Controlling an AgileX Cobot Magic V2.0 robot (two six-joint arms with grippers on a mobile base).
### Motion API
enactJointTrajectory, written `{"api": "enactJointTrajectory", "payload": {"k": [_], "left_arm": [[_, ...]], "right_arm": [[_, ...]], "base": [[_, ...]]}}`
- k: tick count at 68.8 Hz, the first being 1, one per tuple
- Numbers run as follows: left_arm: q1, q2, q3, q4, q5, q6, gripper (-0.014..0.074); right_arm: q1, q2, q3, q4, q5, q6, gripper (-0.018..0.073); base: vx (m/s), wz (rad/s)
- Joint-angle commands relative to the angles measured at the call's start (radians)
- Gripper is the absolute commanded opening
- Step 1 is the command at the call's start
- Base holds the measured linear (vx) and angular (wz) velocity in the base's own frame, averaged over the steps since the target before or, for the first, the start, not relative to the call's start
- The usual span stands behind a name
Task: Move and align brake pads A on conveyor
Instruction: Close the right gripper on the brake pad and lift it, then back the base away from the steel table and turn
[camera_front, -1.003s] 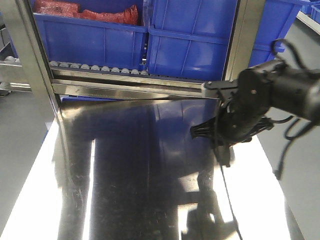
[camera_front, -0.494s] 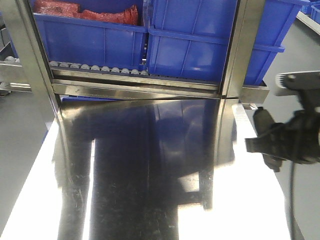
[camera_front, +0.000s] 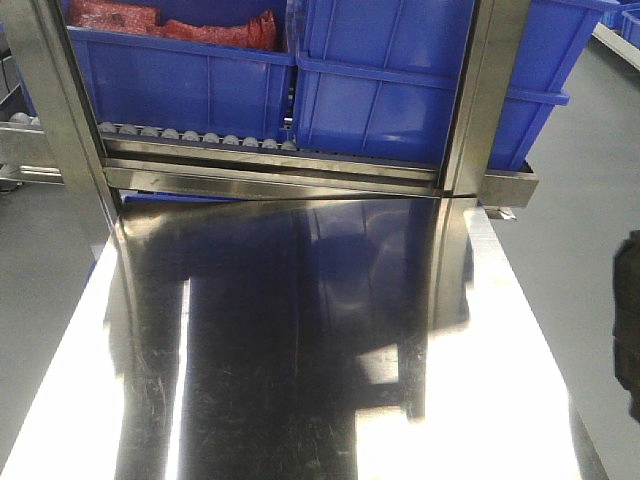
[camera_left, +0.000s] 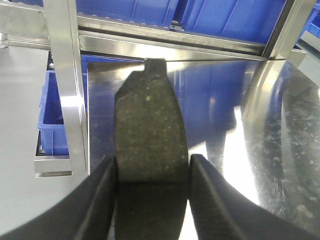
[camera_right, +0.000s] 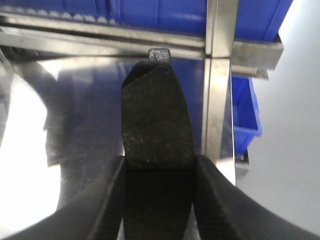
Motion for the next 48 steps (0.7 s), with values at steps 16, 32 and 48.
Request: {"api": "enactJointTrajectory", "payload": {"k": [16,32,48], "left_arm": [[-0.004,0.012,-0.026,0.019,-0.087,0.0,-0.0006],[-0.004,0.012,-0.026,0.019,-0.087,0.0,-0.0006],[-0.004,0.012,-0.026,0.019,-0.087,0.0,-0.0006]], "right_arm": [[-0.007,-0.227,0.124,-0.027,-0.222,-0.032,-0.0007],[-0.007,-0.241,0.132,-0.027,-0.248,-0.032,-0.0007],[-0.007,-0.241,0.132,-0.027,-0.239,-0.032,-0.0007]], "base": [[0.0,0.0],[0.0,0.0],[0.0,0.0]]}}
